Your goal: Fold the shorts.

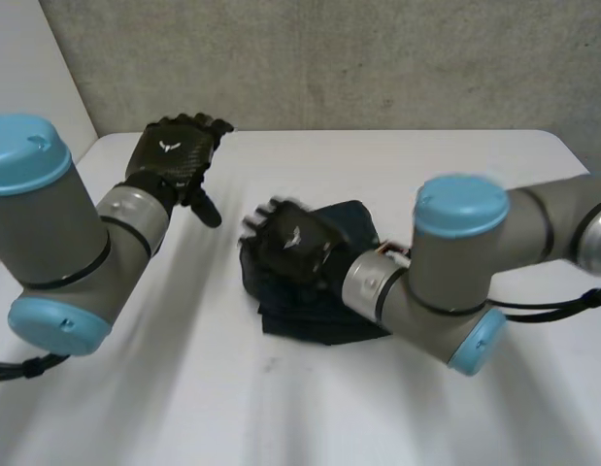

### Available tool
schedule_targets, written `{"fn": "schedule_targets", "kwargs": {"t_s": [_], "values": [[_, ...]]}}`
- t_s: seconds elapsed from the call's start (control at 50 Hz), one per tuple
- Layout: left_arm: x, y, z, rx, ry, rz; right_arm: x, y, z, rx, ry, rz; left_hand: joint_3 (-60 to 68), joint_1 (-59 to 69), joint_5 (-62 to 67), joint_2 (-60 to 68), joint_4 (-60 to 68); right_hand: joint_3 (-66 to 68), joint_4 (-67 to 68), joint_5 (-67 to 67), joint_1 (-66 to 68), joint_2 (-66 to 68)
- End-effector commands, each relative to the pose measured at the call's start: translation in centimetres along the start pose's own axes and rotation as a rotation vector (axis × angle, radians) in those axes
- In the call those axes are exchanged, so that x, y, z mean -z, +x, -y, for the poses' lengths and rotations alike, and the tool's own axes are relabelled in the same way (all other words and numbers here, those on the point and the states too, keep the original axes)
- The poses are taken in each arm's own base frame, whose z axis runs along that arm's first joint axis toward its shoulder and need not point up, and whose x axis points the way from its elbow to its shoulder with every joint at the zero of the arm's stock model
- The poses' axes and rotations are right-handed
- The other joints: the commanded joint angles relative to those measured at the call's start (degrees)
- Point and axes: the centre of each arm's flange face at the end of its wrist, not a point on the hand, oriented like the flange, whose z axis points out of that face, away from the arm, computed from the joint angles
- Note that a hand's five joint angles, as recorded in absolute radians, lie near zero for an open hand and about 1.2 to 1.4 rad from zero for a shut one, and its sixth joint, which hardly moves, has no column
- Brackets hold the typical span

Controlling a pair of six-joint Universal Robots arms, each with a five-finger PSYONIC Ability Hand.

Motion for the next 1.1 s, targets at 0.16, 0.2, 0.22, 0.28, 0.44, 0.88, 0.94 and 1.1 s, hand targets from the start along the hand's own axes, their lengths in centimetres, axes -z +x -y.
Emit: {"fn": "schedule_targets", "kwargs": {"t_s": [0.16, 0.2, 0.22, 0.28, 0.44, 0.88, 0.94, 1.1], "values": [[-3.8, 5.7, -1.2, 0.077, -0.038, -0.138, 3.5, 9.9, -0.8, -0.608, -0.034, -0.382, -0.91, 0.7, -1.15, -0.01, -0.27, -3.4, -3.95, -5.42, -2.21, -3.48], [-4.2, 6.4, -3.1, 0.091, -0.107, -0.151, 2.9, 8.9, -2.9, -0.641, -0.116, -0.359, -0.91, 0.7, -1.15, -0.01, -0.27, -3.4, -3.95, -5.42, -2.21, -3.48], [-4.4, 6.6, -3.8, 0.094, -0.13, -0.154, 2.8, 8.5, -3.5, -0.651, -0.145, -0.347, -1.07, 0.53, -1.31, -0.17, -0.44, -3.4, -3.95, -5.42, -2.21, -3.48], [-4.5, 7.6, -5.9, 0.094, -0.208, -0.173, 2.4, 7.2, -5.8, -0.678, -0.251, -0.307, -0.91, 0.7, -1.15, -0.01, -0.27, -3.4, -3.95, -5.42, -2.21, -3.48], [-4.1, 7.6, -9.7, 0.04, -0.367, -0.102, 1.9, 5.8, -9.0, -0.696, -0.359, -0.283, 0.1, 1.71, -0.14, 1.0, 0.74, -3.4, -3.95, -5.42, -2.21, -3.48], [-0.9, 6.4, -0.8, -0.019, -0.234, -0.082, 5.5, 12.1, -3.4, -0.554, -0.273, -0.484, -1.07, 0.53, -1.31, -0.17, -0.44, -3.4, -3.95, -5.42, -2.21, -3.48], [0.2, 4.2, 4.1, 0.01, -0.121, -0.043, 8.0, 15.7, -0.6, -0.571, -0.184, -0.65, -1.07, 0.53, -1.31, -0.18, -0.44, -3.4, -3.95, -5.42, -2.21, -3.48], [4.1, -5.1, 11.5, 0.128, -0.003, 0.135, 13.7, 19.5, 3.9, -0.599, -0.081, -0.909, 0.27, 1.87, 0.03, 1.17, 0.91, -3.4, -3.95, -5.42, -2.21, -3.48]]}}
